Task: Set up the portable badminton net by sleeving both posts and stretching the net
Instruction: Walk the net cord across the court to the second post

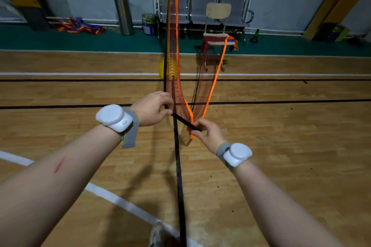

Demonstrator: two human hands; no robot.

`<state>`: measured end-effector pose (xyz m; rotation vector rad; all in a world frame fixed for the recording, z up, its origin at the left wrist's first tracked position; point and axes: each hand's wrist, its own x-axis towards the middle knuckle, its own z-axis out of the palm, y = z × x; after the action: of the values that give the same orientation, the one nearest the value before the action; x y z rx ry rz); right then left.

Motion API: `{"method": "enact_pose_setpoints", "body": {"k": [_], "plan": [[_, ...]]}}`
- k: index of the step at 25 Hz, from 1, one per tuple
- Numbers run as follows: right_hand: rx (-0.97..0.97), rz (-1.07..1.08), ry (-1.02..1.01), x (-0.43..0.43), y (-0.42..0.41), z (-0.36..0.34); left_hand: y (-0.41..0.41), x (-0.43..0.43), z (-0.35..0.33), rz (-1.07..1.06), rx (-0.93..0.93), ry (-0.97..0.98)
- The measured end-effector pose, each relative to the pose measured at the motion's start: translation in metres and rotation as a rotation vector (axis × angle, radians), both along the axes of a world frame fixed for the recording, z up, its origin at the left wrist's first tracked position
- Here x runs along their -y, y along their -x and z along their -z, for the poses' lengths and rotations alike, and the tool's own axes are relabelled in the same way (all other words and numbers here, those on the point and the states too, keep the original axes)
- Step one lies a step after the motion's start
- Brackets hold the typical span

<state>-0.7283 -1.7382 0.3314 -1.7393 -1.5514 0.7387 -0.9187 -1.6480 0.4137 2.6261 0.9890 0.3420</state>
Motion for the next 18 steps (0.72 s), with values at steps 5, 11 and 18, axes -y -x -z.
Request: {"method": "enact_pose_setpoints", "body": {"k": [5,11,18], "plan": [[0.007,-0.011,-0.041,0.007,-0.011,-0.003,0.004,-0.003,0.0,-0.039,-0.023,0.032],[-0.122,-0.039,-0.003,0.037,-0.025,-0.016,-0.008,0.0,0.01,-0.052,-0.02,0.056],[-0.192,-0.03,0.048,0.059,-0.038,-0.023,-0.066,0.033,0.019,0.072,-0.085,0.051]]}}
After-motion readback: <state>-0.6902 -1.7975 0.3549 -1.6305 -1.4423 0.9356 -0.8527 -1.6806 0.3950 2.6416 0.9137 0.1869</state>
